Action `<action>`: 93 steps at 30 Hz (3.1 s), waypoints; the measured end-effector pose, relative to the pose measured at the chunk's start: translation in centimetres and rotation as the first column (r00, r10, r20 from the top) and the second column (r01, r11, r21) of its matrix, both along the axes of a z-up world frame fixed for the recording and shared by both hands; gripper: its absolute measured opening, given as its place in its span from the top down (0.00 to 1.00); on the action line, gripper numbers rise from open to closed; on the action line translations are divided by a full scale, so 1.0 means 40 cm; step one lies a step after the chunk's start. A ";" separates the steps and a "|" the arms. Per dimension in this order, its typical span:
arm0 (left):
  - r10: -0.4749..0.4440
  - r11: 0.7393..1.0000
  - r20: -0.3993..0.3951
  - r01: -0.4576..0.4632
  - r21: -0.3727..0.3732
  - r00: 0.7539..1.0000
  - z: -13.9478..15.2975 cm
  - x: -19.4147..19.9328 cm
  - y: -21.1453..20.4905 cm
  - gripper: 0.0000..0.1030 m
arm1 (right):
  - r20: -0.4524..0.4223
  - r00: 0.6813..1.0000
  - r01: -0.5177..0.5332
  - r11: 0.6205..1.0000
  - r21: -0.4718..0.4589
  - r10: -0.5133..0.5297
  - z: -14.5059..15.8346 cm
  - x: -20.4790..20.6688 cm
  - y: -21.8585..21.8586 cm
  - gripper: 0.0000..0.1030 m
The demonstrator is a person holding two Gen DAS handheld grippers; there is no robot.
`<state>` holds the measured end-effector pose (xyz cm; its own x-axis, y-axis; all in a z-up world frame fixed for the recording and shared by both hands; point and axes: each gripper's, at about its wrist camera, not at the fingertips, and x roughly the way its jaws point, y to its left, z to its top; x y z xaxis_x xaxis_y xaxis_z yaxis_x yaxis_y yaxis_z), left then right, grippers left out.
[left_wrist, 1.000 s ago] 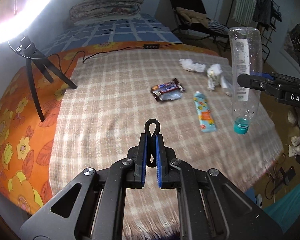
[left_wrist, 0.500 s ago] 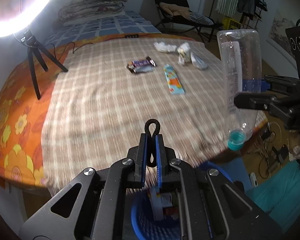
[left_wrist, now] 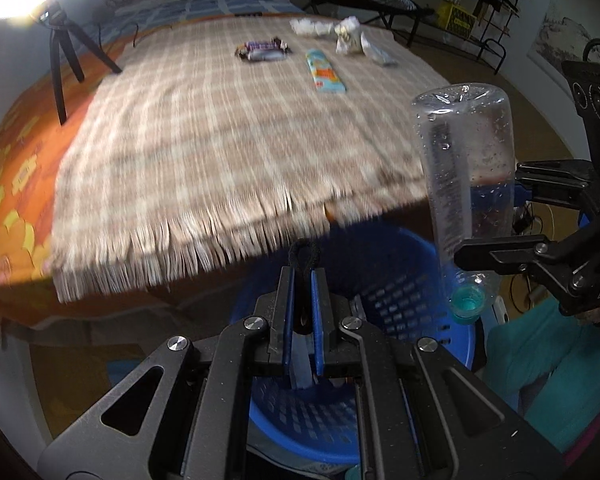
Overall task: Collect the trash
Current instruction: 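Lift the hair tie and bottle with both tools and carry them over the basket, then open both grippers to drop the hair tie and bottle into the basket, then move both open tools back over the blanket toward the wrapper and bag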
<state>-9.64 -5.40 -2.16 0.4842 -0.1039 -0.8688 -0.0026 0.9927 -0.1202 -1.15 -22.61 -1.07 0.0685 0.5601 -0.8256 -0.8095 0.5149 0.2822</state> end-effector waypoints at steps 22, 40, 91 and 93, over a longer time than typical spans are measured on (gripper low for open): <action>-0.059 0.998 -0.143 0.060 0.003 0.988 -0.155 -0.038 -0.059 0.94 | -0.132 0.991 -0.031 0.994 -0.101 0.018 -0.176 -0.072 0.015 0.44; -0.061 0.997 -0.174 0.067 0.027 0.983 -0.205 -0.043 -0.075 0.52 | -0.165 0.986 -0.036 0.987 -0.158 0.009 -0.229 -0.078 0.040 0.34; 0.046 0.999 0.046 -0.045 -0.015 0.998 0.023 0.255 0.051 0.47 | 0.134 0.934 0.329 0.944 0.032 -0.331 0.043 0.273 -0.068 0.04; 0.051 0.999 0.058 -0.049 -0.019 0.997 0.036 0.274 0.054 0.47 | 0.158 0.928 0.338 0.941 0.026 -0.338 0.053 0.287 -0.065 0.04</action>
